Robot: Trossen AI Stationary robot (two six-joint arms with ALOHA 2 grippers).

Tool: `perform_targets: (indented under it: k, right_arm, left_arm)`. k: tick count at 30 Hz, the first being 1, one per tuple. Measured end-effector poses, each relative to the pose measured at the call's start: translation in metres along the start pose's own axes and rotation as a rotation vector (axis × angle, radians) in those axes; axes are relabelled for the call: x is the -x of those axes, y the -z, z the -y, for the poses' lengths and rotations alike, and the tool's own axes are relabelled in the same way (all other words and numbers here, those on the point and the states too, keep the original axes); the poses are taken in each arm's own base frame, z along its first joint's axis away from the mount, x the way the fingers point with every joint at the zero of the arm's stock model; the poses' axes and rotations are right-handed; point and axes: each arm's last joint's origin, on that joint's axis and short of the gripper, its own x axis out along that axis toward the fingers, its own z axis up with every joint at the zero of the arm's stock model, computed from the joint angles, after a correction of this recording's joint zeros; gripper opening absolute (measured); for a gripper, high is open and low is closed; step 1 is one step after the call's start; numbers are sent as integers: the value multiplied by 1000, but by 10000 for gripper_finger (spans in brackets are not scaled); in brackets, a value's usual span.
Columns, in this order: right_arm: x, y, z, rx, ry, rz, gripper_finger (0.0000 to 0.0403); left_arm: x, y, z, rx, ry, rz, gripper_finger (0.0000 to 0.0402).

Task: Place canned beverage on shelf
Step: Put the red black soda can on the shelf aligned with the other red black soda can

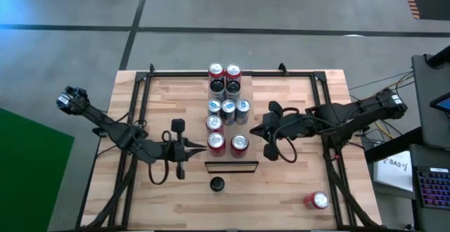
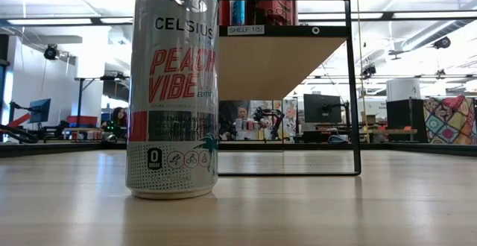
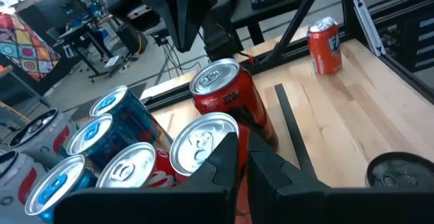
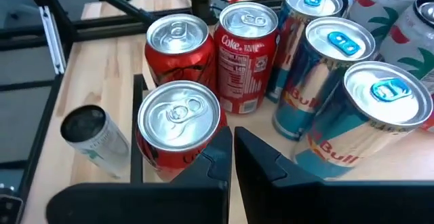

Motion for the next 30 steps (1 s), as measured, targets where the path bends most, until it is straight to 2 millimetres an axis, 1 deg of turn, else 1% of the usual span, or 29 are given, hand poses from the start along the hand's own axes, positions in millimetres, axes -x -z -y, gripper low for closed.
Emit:
perform_targets:
  k: [5,9,12,17,22,30]
  right_arm:
    - [6,-4,0,45,-19,-30,9]
    - [7,-5,-3,64,-139,-55,9]
    - [4,-6,-7,68,-209,-63,9]
    - [-6,-3,-9,96,-177,-82,9]
    - [-14,-7,-9,144,-143,-34,9]
    - [-21,-14,7,134,-93,5,9]
  left_arm:
    - [0,-2,0,-1,-3,13,0]
    - [0,-2,0,-8,-3,14,0]
    - [0,-2,-1,-11,-5,18,0]
    - [0,-4,-1,-10,-7,30,0]
    - [0,-4,-1,-7,-8,34,0]
    - [0,-4,-1,-14,-9,35,0]
